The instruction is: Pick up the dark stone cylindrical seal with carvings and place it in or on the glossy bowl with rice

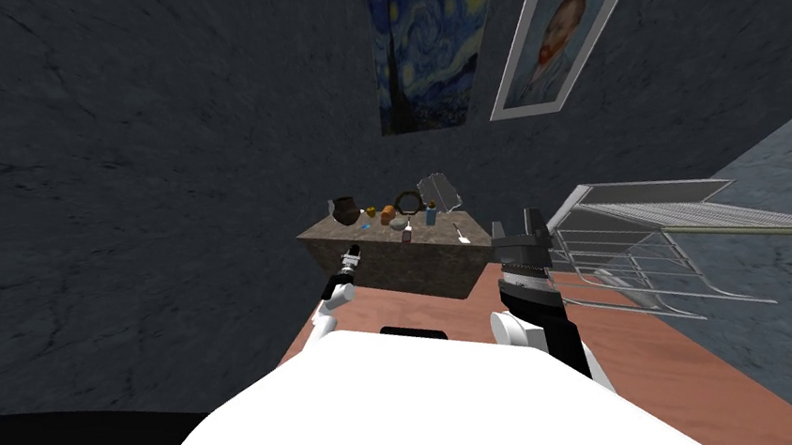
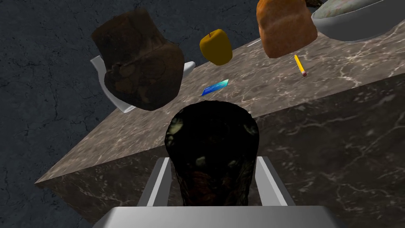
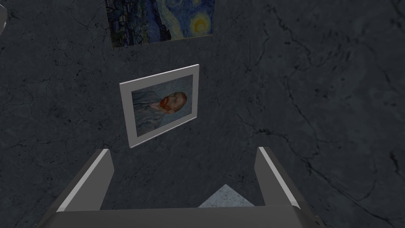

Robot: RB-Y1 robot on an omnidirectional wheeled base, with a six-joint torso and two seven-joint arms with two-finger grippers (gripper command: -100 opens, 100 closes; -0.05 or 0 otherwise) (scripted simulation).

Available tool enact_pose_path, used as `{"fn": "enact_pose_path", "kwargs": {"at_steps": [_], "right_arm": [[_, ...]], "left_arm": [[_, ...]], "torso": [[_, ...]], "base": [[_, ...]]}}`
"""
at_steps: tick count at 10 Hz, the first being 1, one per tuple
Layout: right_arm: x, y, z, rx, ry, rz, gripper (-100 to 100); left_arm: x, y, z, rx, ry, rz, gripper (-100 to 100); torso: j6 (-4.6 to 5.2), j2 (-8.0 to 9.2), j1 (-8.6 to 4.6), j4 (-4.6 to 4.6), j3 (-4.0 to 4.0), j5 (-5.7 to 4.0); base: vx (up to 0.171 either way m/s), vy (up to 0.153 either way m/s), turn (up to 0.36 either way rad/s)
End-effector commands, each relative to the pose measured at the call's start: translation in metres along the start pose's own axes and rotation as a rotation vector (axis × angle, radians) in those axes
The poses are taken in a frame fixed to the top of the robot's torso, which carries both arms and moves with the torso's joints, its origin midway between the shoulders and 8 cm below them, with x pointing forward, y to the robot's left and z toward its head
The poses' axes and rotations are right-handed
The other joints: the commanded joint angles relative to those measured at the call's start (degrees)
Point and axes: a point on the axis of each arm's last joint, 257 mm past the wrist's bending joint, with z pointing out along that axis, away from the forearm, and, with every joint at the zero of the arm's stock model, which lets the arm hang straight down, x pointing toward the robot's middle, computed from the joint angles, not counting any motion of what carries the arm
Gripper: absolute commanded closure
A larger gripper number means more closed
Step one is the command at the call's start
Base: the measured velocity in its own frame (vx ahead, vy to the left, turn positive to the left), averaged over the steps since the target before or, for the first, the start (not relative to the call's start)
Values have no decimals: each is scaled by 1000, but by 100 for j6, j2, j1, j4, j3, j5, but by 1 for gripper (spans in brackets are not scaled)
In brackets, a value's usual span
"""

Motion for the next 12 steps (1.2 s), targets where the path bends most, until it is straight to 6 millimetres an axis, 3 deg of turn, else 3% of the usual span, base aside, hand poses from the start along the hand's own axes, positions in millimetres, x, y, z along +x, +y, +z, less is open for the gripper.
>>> {"fn": "enact_pose_path", "kwargs": {"at_steps": [1, 7, 12], "right_arm": [[0, 0, 0, 0, 0, 0, 0], [0, 0, 0, 0, 0, 0, 0], [0, 0, 0, 0, 0, 0, 0]], "left_arm": [[16, -1, 8, -7, 16, -6, 100], [83, 2, 35, -32, 98, -64, 100], [130, 37, 40, -71, 144, -198, 100]], "torso": [[0, 0, 0, 0, 0, 0], [11, -47, 13, -7, -26, 13], [13, -17, 54, -4, -11, 35]], "base": [[199, -115, 0], [247, -134, -25], [214, -65, -30]]}}
